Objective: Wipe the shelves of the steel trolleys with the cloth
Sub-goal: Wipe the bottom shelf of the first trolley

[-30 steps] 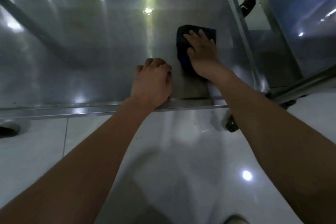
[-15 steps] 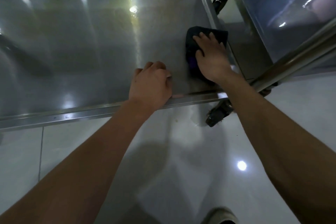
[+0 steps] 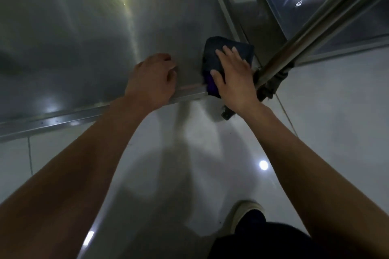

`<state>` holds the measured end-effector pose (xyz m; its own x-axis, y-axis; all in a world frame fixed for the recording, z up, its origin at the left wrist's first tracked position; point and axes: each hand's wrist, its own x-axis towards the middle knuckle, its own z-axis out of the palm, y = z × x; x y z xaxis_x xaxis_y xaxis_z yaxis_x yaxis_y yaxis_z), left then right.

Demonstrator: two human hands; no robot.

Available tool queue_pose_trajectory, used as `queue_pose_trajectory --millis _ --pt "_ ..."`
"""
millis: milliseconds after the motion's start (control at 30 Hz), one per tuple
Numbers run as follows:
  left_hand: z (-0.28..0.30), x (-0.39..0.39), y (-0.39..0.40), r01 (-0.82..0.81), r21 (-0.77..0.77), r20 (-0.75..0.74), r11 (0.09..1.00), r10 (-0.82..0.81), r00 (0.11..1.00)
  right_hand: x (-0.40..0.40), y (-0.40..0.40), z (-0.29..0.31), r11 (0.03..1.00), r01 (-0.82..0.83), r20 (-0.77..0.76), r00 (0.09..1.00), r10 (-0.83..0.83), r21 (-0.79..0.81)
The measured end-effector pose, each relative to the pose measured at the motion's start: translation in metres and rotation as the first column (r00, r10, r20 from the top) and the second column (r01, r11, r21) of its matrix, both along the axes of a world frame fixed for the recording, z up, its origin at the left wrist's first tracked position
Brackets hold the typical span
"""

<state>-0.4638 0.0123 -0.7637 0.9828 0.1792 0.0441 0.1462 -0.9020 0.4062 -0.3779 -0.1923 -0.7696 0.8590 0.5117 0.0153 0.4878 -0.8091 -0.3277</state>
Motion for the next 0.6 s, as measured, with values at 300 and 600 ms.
queue_pose_trajectory --millis 300,600 --pt "0.009 -0.064 0.055 -0.099 0.069 0.018 0.993 0.098 0.995 -0.045 0.058 -0.003 0.998 -0.066 0.033 0.997 0.067 -0.022" --pt "0.011 -0.153 0.126 -0.245 0.088 0.059 0.966 0.240 0.969 -0.117 0.174 -0.004 0.954 -0.296 0.045 0.953 0.298 -0.041"
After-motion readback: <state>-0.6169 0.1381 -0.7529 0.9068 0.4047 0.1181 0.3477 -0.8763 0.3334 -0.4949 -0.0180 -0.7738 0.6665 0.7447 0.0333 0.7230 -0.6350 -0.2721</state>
